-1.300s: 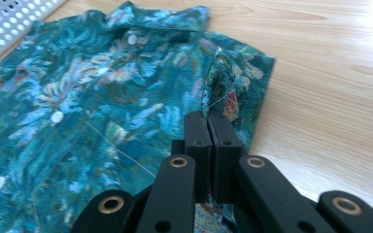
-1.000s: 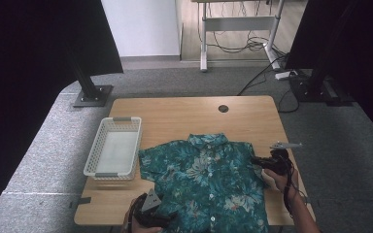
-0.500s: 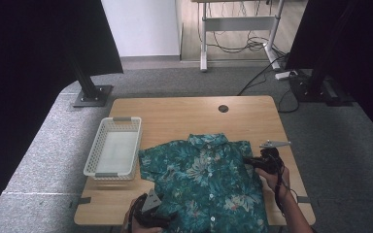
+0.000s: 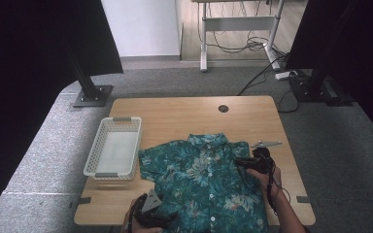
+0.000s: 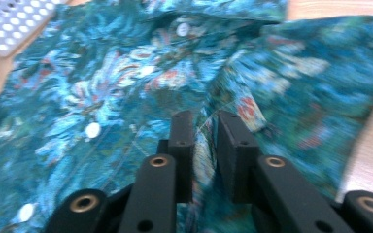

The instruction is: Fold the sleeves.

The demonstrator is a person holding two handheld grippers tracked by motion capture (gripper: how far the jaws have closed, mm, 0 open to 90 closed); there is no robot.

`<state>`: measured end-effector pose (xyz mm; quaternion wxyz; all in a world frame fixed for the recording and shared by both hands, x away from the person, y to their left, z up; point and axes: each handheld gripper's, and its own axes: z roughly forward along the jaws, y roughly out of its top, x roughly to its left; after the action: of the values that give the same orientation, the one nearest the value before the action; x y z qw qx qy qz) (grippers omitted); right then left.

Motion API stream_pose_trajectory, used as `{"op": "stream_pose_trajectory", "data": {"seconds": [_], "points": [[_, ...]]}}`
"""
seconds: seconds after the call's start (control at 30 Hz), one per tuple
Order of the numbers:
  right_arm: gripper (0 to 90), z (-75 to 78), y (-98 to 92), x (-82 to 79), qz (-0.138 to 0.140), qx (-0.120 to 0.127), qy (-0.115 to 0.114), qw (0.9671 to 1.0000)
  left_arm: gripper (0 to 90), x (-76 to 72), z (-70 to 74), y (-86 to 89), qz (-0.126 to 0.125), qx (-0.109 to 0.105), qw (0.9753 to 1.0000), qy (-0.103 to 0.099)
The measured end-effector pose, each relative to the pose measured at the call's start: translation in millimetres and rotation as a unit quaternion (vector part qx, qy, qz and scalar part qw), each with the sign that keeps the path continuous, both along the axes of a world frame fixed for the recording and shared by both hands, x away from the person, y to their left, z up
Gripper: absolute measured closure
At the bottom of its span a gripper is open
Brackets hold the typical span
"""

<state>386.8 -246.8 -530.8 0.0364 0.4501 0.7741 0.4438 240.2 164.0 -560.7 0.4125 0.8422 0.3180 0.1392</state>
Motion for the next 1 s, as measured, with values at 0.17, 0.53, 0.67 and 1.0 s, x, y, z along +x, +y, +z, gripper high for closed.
{"op": "stream_pose_trajectory", "data": {"seconds": [0.17,0.53,0.67,1.0], "points": [[67.4,0.2,-0.4,-1.7,0.009,0.012,0.0,0.9999,16.5,-0.3,-0.1,0.1,-0.001,0.0,1.0,-0.001],[59.3,-5.2,-18.0,-9.8,-0.006,0.025,0.002,0.9997,16.2,-0.4,-0.2,-0.2,-0.001,0.002,1.0,-0.002],[58.5,-10.6,-18.7,-10.9,-0.007,0.019,0.008,0.9998,16.2,-0.4,-0.2,-0.2,-0.001,0.003,1.0,-0.003],[50.9,-24.7,-18.8,-14.2,-0.013,0.015,0.018,0.9996,15.8,-0.7,-0.4,-0.2,-0.001,0.002,1.0,-0.002]]}}
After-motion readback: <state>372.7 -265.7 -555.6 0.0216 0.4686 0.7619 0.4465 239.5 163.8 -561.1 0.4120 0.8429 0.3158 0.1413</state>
